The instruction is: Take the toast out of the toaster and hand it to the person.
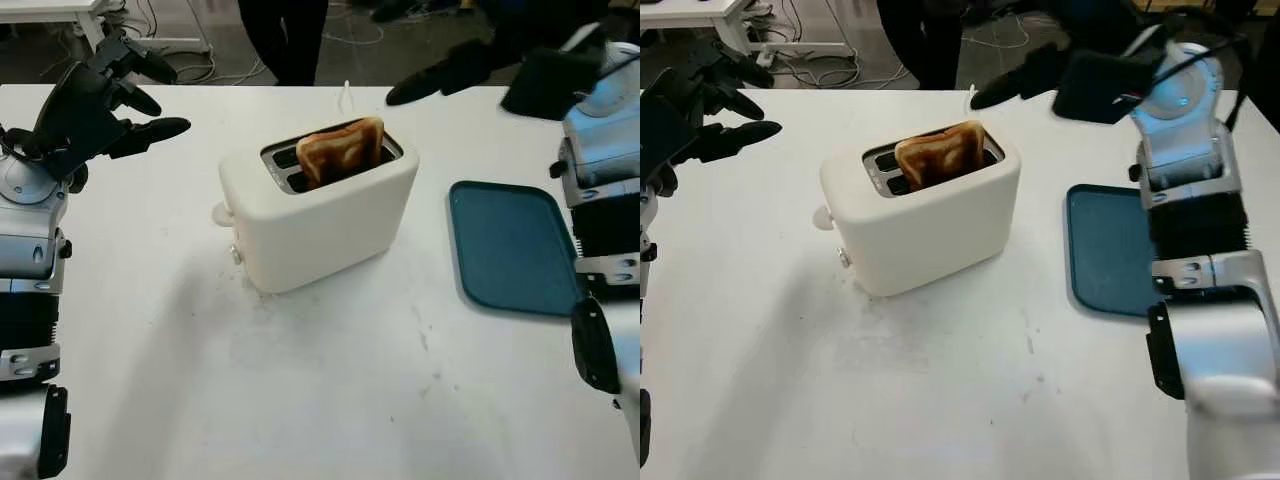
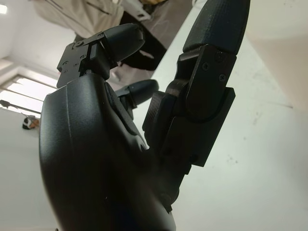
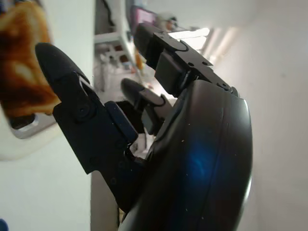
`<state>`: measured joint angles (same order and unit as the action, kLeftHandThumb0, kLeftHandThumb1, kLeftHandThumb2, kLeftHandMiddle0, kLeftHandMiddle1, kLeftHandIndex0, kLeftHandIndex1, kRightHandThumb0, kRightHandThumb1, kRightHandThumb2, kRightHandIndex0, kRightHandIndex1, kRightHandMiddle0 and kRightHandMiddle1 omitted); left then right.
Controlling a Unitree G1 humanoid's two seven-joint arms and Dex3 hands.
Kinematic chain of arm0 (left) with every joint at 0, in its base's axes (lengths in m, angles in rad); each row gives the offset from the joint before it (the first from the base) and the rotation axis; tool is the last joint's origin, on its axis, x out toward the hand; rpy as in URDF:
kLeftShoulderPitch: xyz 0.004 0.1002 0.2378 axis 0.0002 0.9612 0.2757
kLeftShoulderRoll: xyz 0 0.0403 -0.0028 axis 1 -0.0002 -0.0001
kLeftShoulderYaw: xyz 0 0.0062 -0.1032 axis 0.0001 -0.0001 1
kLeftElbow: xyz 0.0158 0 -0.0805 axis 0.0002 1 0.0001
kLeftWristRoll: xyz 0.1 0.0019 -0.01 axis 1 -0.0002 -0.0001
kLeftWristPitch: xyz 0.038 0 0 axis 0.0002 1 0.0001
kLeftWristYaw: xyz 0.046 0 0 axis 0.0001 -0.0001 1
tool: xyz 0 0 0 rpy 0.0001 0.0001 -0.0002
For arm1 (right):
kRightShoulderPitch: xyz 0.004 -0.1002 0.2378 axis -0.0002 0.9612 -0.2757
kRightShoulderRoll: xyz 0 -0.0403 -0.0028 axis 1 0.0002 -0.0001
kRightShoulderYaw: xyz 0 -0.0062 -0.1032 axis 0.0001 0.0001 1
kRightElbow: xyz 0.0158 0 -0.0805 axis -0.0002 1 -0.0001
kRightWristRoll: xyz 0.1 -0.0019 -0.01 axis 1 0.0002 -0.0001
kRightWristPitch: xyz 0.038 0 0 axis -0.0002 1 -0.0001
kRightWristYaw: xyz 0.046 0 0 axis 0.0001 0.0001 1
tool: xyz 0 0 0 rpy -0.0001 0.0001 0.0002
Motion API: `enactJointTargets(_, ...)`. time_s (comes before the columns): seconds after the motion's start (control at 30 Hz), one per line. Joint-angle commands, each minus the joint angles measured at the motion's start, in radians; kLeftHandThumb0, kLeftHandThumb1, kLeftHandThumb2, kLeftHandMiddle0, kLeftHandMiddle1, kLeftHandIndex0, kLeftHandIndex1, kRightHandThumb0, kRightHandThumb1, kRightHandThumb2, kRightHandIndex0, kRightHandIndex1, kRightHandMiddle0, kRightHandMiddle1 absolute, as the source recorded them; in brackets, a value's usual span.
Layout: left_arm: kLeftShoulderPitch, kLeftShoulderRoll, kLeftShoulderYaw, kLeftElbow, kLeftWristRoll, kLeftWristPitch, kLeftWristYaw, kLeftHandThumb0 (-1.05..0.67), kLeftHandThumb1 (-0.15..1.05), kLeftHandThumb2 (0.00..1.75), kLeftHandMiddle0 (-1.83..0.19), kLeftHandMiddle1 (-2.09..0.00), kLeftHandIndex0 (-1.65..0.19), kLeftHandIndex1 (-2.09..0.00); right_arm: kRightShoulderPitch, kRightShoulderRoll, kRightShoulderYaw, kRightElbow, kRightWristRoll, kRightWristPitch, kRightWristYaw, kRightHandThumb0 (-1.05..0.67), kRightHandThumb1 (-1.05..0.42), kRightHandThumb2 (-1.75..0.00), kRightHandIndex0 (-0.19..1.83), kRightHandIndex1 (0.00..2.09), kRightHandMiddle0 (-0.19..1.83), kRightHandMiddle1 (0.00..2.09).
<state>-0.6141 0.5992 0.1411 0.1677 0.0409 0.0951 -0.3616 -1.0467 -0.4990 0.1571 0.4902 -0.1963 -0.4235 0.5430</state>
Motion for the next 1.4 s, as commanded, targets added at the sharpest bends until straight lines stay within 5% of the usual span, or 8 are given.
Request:
enactJointTargets(0.0,0.016,0.002,0.009,-0.005,-0.007,-0.01,0.006,-1.05,0.9,0.0,0.0,-1.61,0.0,-1.52,-0.01,0.014,0.016,0.021,-0.014,-0.036,-0.001,-0.72,-0.58,-0.01,0.57,0.87,0.8,0.26)
enactJointTargets(1.13,0.025,-0.002,0.012,-0.025,-0.011,0.02,0.009,-1.05,0.9,0.0,0.0,-1.61,-0.02,-1.51,-0.037,0.079,0.147,0.282,-0.245,-0.121,-0.175,-0.4,-0.71,0.0,0.58,0.7,0.82,0.14)
enactJointTargets(1.27,0.024,-0.004,0.014,-0.023,-0.014,0.019,0.01,-1.05,0.89,0.0,0.0,-1.62,-0.02,-1.51,-0.047,0.071,0.143,0.29,-0.234,-0.139,-0.155,-0.38,-0.73,-0.01,0.77,0.8,0.95,0.2)
enactJointTargets(1.37,0.023,-0.007,0.015,-0.02,-0.017,0.014,0.006,-1.05,0.89,0.0,0.0,-1.62,-0.02,-1.52,-0.052,0.053,0.156,0.263,-0.269,-0.12,-0.154,-0.45,-0.75,0.0,0.88,1.12,1.02,0.58)
